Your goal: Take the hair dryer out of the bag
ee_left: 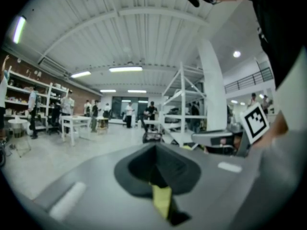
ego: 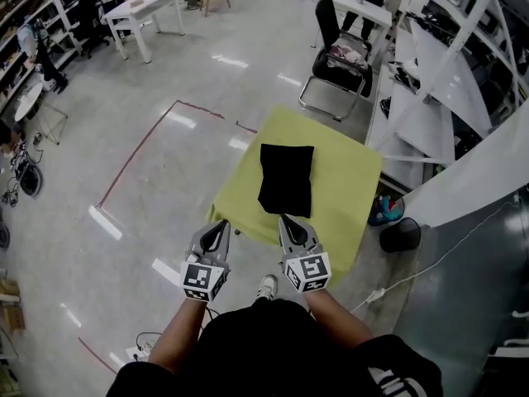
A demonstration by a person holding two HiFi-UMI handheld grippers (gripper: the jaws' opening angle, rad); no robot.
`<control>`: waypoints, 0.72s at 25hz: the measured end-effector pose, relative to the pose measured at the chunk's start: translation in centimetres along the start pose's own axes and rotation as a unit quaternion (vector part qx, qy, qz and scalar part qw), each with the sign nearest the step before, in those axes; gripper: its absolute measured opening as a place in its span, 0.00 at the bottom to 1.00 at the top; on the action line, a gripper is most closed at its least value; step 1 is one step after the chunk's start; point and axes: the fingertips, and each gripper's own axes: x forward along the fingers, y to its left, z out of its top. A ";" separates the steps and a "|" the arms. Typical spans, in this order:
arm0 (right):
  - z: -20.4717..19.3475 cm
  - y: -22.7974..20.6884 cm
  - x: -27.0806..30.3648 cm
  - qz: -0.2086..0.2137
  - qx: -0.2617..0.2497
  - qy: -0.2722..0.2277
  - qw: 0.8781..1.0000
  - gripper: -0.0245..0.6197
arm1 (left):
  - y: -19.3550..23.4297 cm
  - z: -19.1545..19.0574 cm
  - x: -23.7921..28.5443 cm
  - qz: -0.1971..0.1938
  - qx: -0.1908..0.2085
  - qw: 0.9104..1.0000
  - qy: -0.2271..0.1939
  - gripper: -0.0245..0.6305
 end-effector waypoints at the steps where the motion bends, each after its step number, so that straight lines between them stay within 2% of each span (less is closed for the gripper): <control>1: 0.0 -0.7 0.3 -0.001 0.001 0.000 1.000 0.05 | 0.0 -0.1 0.7 -0.001 0.002 1.000 0.004 0.05; 8: 0.0 -5.1 1.9 -0.002 -0.001 -0.001 1.000 0.05 | 0.3 -0.4 4.6 0.006 0.005 1.000 0.020 0.05; 18: -0.6 -7.8 4.1 -0.021 0.016 0.003 1.000 0.05 | -0.9 -1.4 9.5 -0.042 0.015 0.998 0.044 0.05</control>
